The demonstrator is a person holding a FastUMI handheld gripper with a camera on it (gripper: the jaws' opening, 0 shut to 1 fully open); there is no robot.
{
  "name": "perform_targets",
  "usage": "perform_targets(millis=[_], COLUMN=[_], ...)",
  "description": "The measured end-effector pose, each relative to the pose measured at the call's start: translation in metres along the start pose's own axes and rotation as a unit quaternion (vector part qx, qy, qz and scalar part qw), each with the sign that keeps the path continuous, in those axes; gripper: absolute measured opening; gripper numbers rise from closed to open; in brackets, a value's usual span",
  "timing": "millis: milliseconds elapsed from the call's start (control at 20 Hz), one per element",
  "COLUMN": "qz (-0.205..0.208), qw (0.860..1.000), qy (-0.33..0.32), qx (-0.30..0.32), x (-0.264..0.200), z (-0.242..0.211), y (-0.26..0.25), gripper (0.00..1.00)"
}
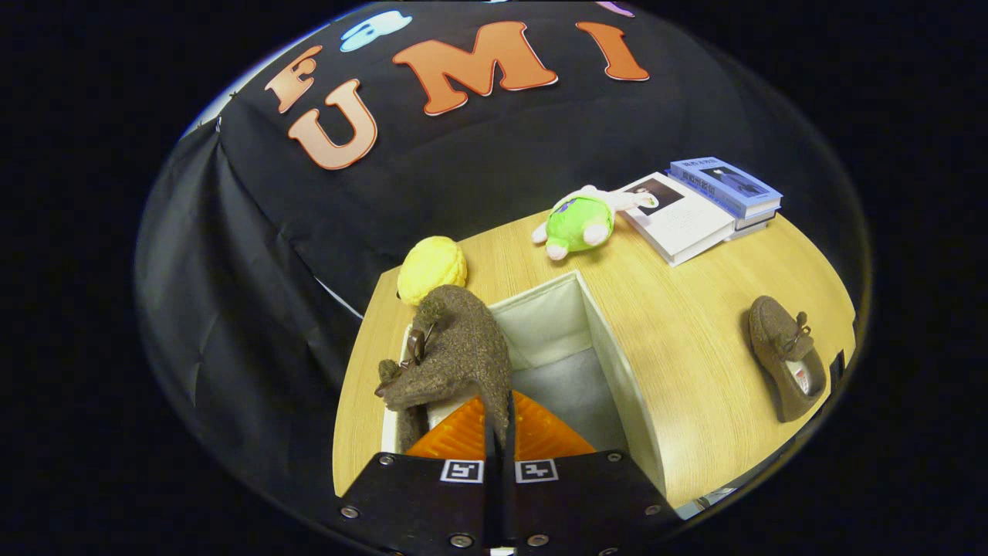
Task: Open the storage box then place both shoes into the box .Put the left shoe in first, then the right shoe, with the right side of both shoes facing outward in a uniform manner.
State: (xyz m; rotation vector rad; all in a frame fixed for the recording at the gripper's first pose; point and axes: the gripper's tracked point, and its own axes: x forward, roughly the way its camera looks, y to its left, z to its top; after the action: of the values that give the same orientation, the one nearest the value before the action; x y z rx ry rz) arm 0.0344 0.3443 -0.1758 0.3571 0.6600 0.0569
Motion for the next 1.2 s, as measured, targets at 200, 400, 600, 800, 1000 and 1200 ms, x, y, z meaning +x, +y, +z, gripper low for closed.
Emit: perform_targets(millis=[200,400,600,800,1000,1200], qz=[0.001,0.001,-0.013,0.002,0.014,0.014], qw=[1.000,1.000,0.998,0.999,0.999,0.999], qy=[0.011,0.028,0.052,0.030,0.011,-0.019], qx=[0.003,-0.002,-0.023,-0.018,-0.028,-0.043], x=[0.010,0.019,0.013,0.012,0.002,-0.014], z=[-0.014,-0.032,-0.044,-0.031,-0.012,0.013], y=[0.005,0.012,0.007,0.010,0.008,-0.010], gripper=[0.01,0.04,0.51,0.99,0.99,0.99])
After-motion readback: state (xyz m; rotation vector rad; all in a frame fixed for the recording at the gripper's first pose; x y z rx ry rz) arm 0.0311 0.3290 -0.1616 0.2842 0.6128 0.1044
